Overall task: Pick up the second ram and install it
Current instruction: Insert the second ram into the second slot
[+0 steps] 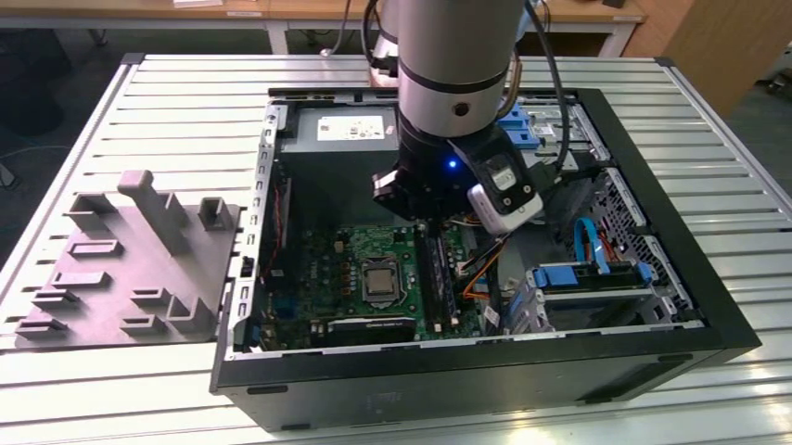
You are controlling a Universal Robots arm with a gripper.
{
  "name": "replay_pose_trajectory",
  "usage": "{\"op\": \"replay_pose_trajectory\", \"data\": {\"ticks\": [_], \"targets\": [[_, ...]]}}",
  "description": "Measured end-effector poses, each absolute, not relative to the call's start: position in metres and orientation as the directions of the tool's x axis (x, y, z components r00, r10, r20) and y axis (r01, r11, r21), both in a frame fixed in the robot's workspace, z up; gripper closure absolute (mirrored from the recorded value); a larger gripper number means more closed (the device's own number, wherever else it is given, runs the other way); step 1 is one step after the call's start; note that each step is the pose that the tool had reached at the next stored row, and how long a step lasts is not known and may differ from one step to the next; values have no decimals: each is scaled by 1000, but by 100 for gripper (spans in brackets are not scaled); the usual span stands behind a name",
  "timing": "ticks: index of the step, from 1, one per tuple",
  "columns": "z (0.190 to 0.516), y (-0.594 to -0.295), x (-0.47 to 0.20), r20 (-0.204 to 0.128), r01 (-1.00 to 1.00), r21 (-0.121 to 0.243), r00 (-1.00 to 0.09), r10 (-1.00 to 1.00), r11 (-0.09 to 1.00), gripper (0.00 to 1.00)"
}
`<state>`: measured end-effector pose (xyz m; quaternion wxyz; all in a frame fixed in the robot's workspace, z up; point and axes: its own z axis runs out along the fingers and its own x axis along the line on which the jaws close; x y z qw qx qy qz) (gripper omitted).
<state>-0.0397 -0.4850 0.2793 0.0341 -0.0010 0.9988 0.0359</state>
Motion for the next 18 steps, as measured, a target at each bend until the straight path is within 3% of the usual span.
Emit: {"op": "replay_pose_trajectory", "data": {"ticks": [18], "targets": [[261, -484, -38, -68, -4, 71, -998, 0, 997, 89]]}}
